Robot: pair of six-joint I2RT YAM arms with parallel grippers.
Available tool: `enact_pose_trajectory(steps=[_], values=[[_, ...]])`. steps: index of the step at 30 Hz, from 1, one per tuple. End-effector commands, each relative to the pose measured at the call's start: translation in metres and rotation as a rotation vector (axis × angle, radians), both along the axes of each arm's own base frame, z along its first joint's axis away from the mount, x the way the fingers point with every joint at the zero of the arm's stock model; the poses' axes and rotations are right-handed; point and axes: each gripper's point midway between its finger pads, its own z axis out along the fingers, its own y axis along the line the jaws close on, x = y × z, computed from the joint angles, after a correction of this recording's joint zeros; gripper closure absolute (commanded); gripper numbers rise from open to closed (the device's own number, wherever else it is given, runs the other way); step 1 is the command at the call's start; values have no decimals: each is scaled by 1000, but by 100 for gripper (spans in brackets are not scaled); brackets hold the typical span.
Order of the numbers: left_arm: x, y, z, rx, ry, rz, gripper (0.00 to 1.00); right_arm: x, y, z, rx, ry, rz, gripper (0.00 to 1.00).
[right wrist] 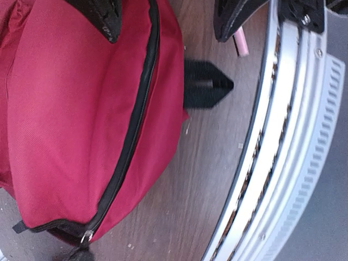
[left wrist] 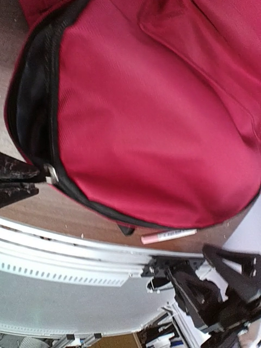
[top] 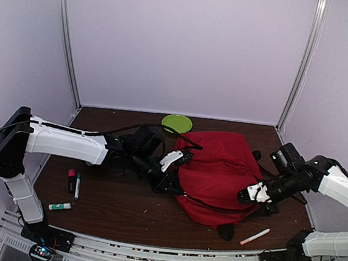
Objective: Pack the student bag
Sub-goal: Zip the largest pocket of the bag in the student bag.
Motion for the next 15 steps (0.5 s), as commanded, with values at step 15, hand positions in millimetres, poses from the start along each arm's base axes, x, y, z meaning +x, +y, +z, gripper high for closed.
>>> enact_pose_trajectory(steps=[15], values=[[-52,-41,84,-346,-48,-122,100,29,131,24,227,444,-173,39]])
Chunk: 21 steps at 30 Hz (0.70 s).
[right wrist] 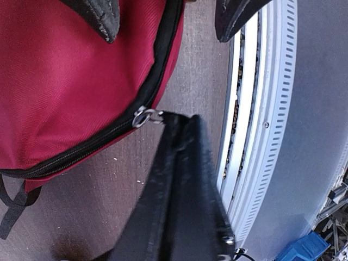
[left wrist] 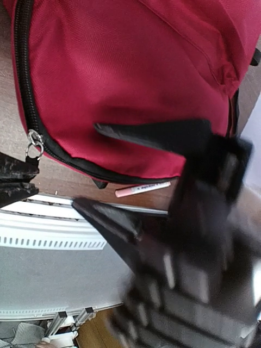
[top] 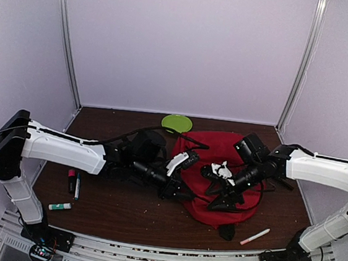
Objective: Pack the student bag
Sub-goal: Zip the largest pocket of the bag in the student bag, then hold the largest pocket of the student bag, then zip the largest pocket of the bag in the student bag.
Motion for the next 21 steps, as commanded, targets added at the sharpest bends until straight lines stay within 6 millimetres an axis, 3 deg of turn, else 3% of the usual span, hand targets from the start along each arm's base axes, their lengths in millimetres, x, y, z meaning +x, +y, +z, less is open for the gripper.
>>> enact_pose_trajectory(steps=[1,4,8,10,14,17,21], values=[[-17,-8,53,-150,-77,-49,100,8,23,12,57,80,-31,40],[-19,-6,55,-150,-84,-48,100,4,33,7,52,130,-15,49],[-9,3,37,-61,-105,11,100,-4,34,3,16,155,25,89],[7,13,14,40,-110,76,100,-10,28,1,2,148,35,98],[51,43,-22,180,-123,253,100,-31,3,-9,-56,104,80,100],[79,60,-38,226,-129,354,100,-47,-17,-23,-109,67,129,100],[109,75,-57,268,-110,435,100,-66,-35,-27,-159,64,210,100]])
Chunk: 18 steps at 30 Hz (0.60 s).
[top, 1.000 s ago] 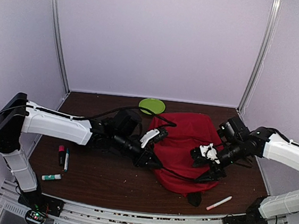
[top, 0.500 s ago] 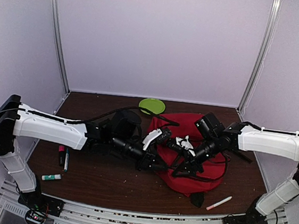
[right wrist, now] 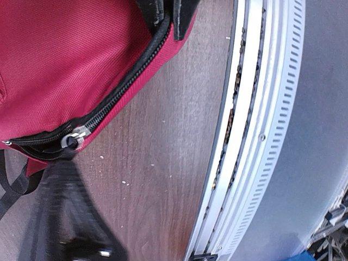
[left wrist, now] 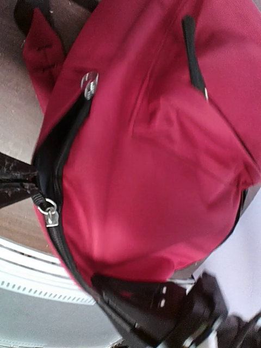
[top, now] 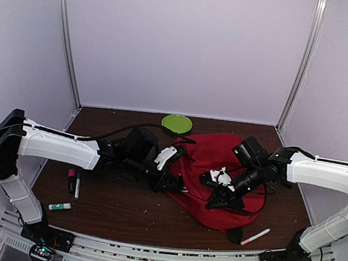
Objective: Pack the student bag
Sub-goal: Zip the largest pocket of the bag in the student bag.
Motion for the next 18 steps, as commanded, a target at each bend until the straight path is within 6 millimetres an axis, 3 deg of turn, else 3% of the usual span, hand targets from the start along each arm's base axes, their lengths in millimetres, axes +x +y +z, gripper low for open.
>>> enact_pose_trajectory(steps=[1,5,9,13,18], values=[[59,39,-34,118,-33,212,100,-51,-42,-21,-152,85,146,100],[68,52,-48,161,-23,248,100,-58,-55,-25,-181,66,170,100],[66,46,-45,135,-13,221,100,-53,-50,-22,-165,51,149,100],[62,37,-33,76,-6,184,100,-37,-28,-11,-113,58,95,98],[74,50,-4,82,-108,249,99,-10,17,5,-42,25,68,98]])
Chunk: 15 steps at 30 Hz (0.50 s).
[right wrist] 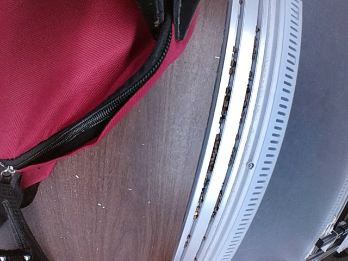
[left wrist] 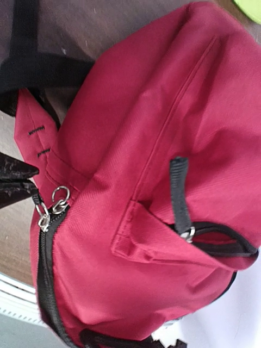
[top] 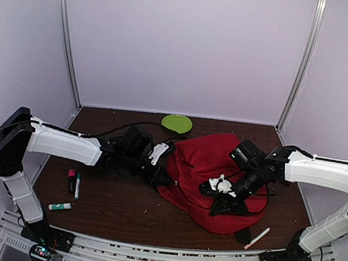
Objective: Pack the student bag
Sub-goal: Zip the largest pocket of the bag in the student bag.
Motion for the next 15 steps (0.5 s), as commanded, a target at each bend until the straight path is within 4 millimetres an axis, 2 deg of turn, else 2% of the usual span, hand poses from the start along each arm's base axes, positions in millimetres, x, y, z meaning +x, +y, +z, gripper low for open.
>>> enact_pose_trajectory(steps=[1,4,7,9,11,13,15], values=[[31,27,30,35,-137,124,97,10,41,22,60,39,-19,98],[39,38,43,66,-169,170,82,14,75,43,105,21,9,94],[42,52,54,87,-201,222,66,4,89,52,108,39,79,73],[39,60,62,91,-213,239,59,3,85,58,95,50,103,63],[37,70,66,104,-220,262,53,9,72,64,93,67,88,59],[35,77,71,105,-229,277,51,26,59,75,124,87,23,58],[33,82,76,103,-241,290,49,56,48,82,137,83,-118,58]])
